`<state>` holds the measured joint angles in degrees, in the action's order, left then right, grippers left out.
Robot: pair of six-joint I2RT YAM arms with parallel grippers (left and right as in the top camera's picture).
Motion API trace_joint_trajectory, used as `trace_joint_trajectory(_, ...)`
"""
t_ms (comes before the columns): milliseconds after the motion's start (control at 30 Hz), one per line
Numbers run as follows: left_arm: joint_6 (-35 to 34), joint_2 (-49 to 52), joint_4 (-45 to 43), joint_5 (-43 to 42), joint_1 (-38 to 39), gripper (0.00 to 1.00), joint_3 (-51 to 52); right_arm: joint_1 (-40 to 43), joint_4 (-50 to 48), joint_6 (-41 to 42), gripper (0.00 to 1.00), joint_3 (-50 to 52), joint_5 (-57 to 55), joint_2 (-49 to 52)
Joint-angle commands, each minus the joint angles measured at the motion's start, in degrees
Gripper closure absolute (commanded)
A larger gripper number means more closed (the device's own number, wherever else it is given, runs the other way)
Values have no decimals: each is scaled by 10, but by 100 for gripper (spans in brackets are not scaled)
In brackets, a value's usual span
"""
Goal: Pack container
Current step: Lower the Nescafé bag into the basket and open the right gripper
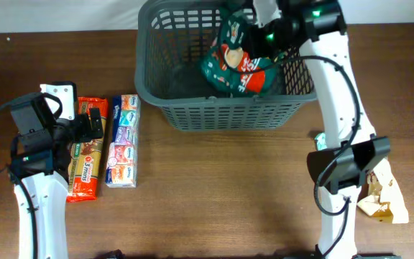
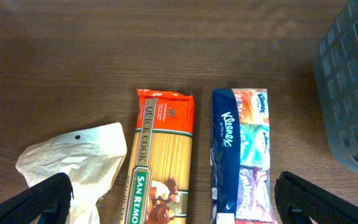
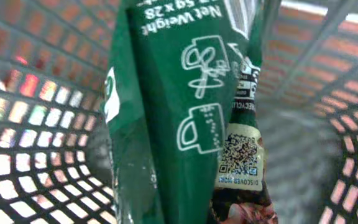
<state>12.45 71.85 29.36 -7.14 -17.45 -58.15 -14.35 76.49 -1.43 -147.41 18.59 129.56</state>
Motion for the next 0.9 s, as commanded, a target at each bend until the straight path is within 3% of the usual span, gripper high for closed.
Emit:
trace_joint_trajectory(0, 7, 3, -2, -10, -2, 1, -10, -13, -2, -3, 96, -16, -16, -1)
trace_joint_trajectory(300, 7, 3, -2, -10, -2, 1, -10, -14, 7, -3, 95, -16, -48, 21)
trace_joint_trajectory(333, 7, 3, -2, -10, -2, 1, -10, -14, 7, -3, 79, -16, -47, 21)
trace_joint_trajectory(367, 7, 3, -2, -10, -2, 1, -10, -13, 9, 0, 52, -18, -47, 16)
trace_joint_trajectory(467, 7, 3, -2, -10, -2, 1, -10, -13, 10, 0, 46, -18, -47, -3)
trace_joint_trajectory(533, 7, 3, -2, -10, -2, 1, -10, -10, 8, 0, 32, -19, -47, -23)
trace_joint_trajectory(633, 7, 3, -2, -10, -2, 1, -10, -6, 9, 0, 35, -36, -71, -74)
trace_joint_trajectory(867, 7, 3, -2, -10, -2, 1, -10, 32, 14, 6, 32, -40, -203, -199)
